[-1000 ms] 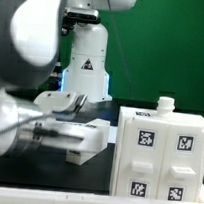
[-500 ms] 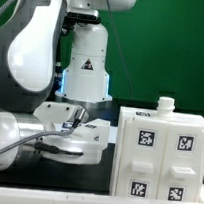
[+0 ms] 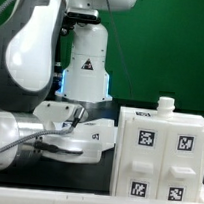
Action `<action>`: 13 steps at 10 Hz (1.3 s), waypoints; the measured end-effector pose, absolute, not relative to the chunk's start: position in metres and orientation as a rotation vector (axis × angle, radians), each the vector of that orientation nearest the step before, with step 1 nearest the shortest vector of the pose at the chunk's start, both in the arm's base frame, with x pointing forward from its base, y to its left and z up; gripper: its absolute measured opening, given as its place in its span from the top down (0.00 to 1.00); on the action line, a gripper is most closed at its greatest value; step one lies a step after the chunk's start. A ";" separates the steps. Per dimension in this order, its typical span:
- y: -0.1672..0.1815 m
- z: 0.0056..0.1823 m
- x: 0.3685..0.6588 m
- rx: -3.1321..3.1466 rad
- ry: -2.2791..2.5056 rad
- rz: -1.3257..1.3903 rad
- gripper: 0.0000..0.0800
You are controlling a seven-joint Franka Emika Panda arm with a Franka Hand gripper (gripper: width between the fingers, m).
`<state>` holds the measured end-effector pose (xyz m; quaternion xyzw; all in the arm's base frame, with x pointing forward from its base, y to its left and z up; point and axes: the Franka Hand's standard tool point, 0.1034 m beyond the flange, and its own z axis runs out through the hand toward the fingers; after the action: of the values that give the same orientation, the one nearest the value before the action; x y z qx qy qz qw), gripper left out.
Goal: Assemble cabinet
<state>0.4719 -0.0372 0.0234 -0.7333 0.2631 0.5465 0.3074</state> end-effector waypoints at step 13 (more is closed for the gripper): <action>-0.045 0.081 0.489 -1.903 0.073 0.991 0.64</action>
Offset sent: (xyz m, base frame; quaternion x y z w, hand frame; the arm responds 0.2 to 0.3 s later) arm -0.0018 -0.0051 0.0589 0.0342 -0.0245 -0.1037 0.9937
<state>0.4894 -0.0445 0.0813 -0.7791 0.0299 0.4057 0.4770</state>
